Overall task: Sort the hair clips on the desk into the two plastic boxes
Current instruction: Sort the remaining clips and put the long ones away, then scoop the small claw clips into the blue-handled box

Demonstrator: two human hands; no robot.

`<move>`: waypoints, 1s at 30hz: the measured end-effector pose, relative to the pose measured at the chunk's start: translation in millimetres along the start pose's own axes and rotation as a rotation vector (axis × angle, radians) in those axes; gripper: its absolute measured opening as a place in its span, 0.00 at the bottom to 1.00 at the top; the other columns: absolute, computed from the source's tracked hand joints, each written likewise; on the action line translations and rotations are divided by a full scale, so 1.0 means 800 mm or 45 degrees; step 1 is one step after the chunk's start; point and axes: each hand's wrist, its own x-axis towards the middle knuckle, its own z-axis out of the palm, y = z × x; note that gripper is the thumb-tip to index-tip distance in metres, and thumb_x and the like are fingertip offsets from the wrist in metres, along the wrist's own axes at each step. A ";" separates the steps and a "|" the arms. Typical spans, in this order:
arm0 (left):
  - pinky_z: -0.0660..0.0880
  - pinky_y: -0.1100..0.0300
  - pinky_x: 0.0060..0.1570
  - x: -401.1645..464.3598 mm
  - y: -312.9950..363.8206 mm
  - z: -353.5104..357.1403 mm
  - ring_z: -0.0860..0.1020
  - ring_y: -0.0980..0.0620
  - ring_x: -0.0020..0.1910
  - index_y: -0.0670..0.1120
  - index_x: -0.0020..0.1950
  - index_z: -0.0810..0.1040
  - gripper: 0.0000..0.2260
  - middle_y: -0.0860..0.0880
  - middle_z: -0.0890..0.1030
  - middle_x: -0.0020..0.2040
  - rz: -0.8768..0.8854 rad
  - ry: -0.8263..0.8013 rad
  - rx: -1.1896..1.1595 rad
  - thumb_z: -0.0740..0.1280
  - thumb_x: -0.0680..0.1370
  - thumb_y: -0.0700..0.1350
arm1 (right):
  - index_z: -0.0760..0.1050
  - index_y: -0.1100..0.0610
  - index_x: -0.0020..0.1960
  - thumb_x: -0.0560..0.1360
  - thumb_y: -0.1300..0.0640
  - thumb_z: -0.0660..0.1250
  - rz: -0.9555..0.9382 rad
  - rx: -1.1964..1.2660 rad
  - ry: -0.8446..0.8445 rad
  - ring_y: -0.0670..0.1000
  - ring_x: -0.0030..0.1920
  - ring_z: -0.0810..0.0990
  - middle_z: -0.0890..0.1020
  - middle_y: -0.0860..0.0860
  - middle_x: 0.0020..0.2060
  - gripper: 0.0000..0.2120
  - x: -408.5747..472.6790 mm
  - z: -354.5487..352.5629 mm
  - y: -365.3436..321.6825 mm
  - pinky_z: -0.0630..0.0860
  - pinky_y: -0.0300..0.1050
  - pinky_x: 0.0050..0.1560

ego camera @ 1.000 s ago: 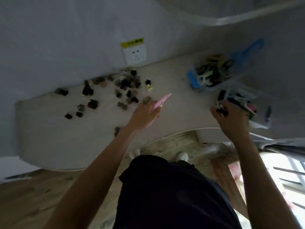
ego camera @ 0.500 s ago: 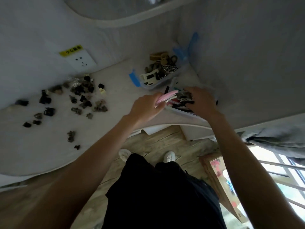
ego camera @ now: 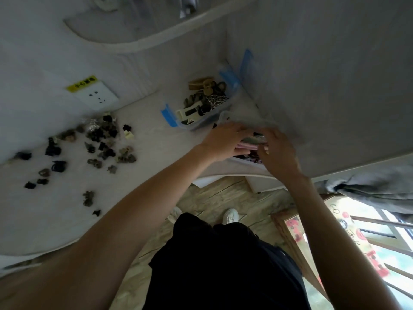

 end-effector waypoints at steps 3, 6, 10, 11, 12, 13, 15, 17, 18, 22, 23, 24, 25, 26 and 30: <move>0.62 0.51 0.70 -0.012 -0.011 0.005 0.66 0.47 0.70 0.46 0.67 0.71 0.18 0.47 0.71 0.69 0.006 0.091 -0.021 0.59 0.79 0.51 | 0.73 0.57 0.63 0.74 0.63 0.62 -0.121 -0.051 -0.014 0.59 0.61 0.73 0.76 0.57 0.61 0.17 0.002 0.006 0.002 0.72 0.54 0.61; 0.57 0.50 0.72 -0.032 -0.029 0.011 0.64 0.46 0.71 0.45 0.67 0.72 0.17 0.46 0.70 0.69 -0.071 0.156 0.022 0.58 0.80 0.48 | 0.76 0.52 0.61 0.75 0.52 0.58 -0.248 -0.079 -0.182 0.57 0.66 0.69 0.74 0.54 0.65 0.16 0.006 0.020 -0.001 0.68 0.55 0.67; 0.63 0.48 0.70 -0.058 -0.043 0.017 0.66 0.44 0.70 0.43 0.67 0.71 0.18 0.44 0.70 0.69 -0.154 0.189 -0.004 0.61 0.78 0.47 | 0.80 0.53 0.52 0.74 0.48 0.59 -0.242 -0.167 -0.201 0.54 0.66 0.70 0.77 0.49 0.63 0.15 0.017 0.034 -0.003 0.70 0.55 0.64; 0.64 0.49 0.70 -0.062 -0.044 0.018 0.67 0.45 0.69 0.43 0.67 0.71 0.18 0.44 0.69 0.70 -0.157 0.192 -0.028 0.61 0.78 0.47 | 0.80 0.54 0.51 0.74 0.49 0.62 -0.207 -0.196 -0.153 0.55 0.64 0.72 0.78 0.50 0.61 0.13 0.019 0.034 -0.004 0.72 0.54 0.61; 0.64 0.51 0.70 -0.065 -0.043 0.017 0.67 0.46 0.70 0.43 0.68 0.70 0.18 0.45 0.69 0.71 -0.160 0.200 -0.054 0.61 0.79 0.47 | 0.80 0.55 0.49 0.74 0.51 0.65 -0.163 -0.223 -0.098 0.56 0.61 0.74 0.79 0.50 0.59 0.10 0.022 0.034 -0.005 0.72 0.54 0.59; 0.63 0.52 0.70 -0.067 -0.043 0.018 0.67 0.46 0.70 0.44 0.68 0.70 0.18 0.45 0.68 0.71 -0.171 0.214 -0.085 0.61 0.79 0.47 | 0.80 0.56 0.49 0.73 0.51 0.66 -0.108 -0.262 -0.048 0.57 0.58 0.75 0.80 0.51 0.57 0.10 0.025 0.034 -0.007 0.71 0.53 0.58; 0.63 0.54 0.69 -0.068 -0.041 0.019 0.66 0.47 0.70 0.45 0.70 0.68 0.19 0.47 0.67 0.72 -0.195 0.230 -0.139 0.60 0.79 0.46 | 0.78 0.56 0.48 0.73 0.50 0.67 -0.011 -0.360 0.034 0.59 0.56 0.75 0.80 0.54 0.52 0.10 0.029 0.032 -0.011 0.69 0.53 0.57; 0.66 0.54 0.68 -0.071 -0.040 0.019 0.67 0.48 0.69 0.45 0.70 0.67 0.19 0.47 0.67 0.72 -0.192 0.240 -0.194 0.60 0.79 0.46 | 0.77 0.57 0.50 0.73 0.50 0.67 0.024 -0.416 0.075 0.60 0.58 0.73 0.79 0.56 0.53 0.11 0.028 0.035 -0.015 0.68 0.54 0.59; 0.68 0.54 0.66 -0.075 -0.039 0.017 0.68 0.48 0.68 0.45 0.69 0.68 0.18 0.46 0.69 0.70 -0.172 0.260 -0.226 0.61 0.79 0.45 | 0.77 0.57 0.52 0.73 0.52 0.67 0.013 -0.408 0.105 0.61 0.60 0.72 0.78 0.57 0.55 0.12 0.025 0.035 -0.018 0.68 0.56 0.60; 0.73 0.61 0.56 -0.120 -0.044 0.004 0.75 0.52 0.59 0.45 0.64 0.73 0.14 0.48 0.78 0.61 -0.152 0.460 -0.373 0.61 0.79 0.44 | 0.79 0.59 0.50 0.71 0.58 0.66 -0.231 -0.202 0.349 0.61 0.57 0.75 0.80 0.57 0.53 0.09 0.002 0.047 -0.056 0.73 0.55 0.58; 0.73 0.64 0.54 -0.137 -0.047 0.003 0.76 0.54 0.56 0.46 0.63 0.74 0.14 0.49 0.79 0.58 -0.180 0.520 -0.413 0.60 0.79 0.45 | 0.79 0.59 0.49 0.71 0.60 0.65 -0.322 -0.131 0.378 0.60 0.55 0.76 0.81 0.57 0.51 0.08 -0.003 0.053 -0.072 0.73 0.54 0.57; 0.73 0.65 0.51 -0.154 -0.049 0.001 0.77 0.55 0.53 0.46 0.62 0.75 0.13 0.49 0.81 0.55 -0.214 0.569 -0.449 0.59 0.79 0.45 | 0.78 0.59 0.48 0.71 0.61 0.64 -0.402 -0.071 0.374 0.59 0.54 0.76 0.81 0.57 0.50 0.08 -0.008 0.060 -0.088 0.73 0.53 0.57; 0.73 0.65 0.49 -0.174 -0.056 0.001 0.77 0.56 0.50 0.46 0.60 0.76 0.13 0.50 0.82 0.52 -0.249 0.636 -0.460 0.58 0.79 0.45 | 0.78 0.59 0.49 0.71 0.62 0.64 -0.470 -0.022 0.328 0.58 0.55 0.75 0.80 0.57 0.50 0.08 -0.011 0.071 -0.109 0.73 0.52 0.58; 0.73 0.66 0.47 -0.198 -0.065 0.002 0.77 0.57 0.48 0.46 0.59 0.77 0.12 0.50 0.82 0.49 -0.302 0.699 -0.462 0.59 0.79 0.44 | 0.78 0.59 0.50 0.71 0.62 0.64 -0.528 0.016 0.262 0.56 0.55 0.74 0.80 0.56 0.51 0.09 -0.012 0.087 -0.131 0.71 0.49 0.59; 0.72 0.66 0.46 -0.281 -0.105 0.013 0.76 0.57 0.47 0.45 0.55 0.79 0.11 0.50 0.83 0.47 -0.666 0.873 -0.424 0.59 0.77 0.44 | 0.77 0.56 0.55 0.73 0.58 0.61 -0.671 0.049 -0.058 0.54 0.59 0.72 0.78 0.55 0.57 0.12 -0.006 0.145 -0.200 0.70 0.48 0.60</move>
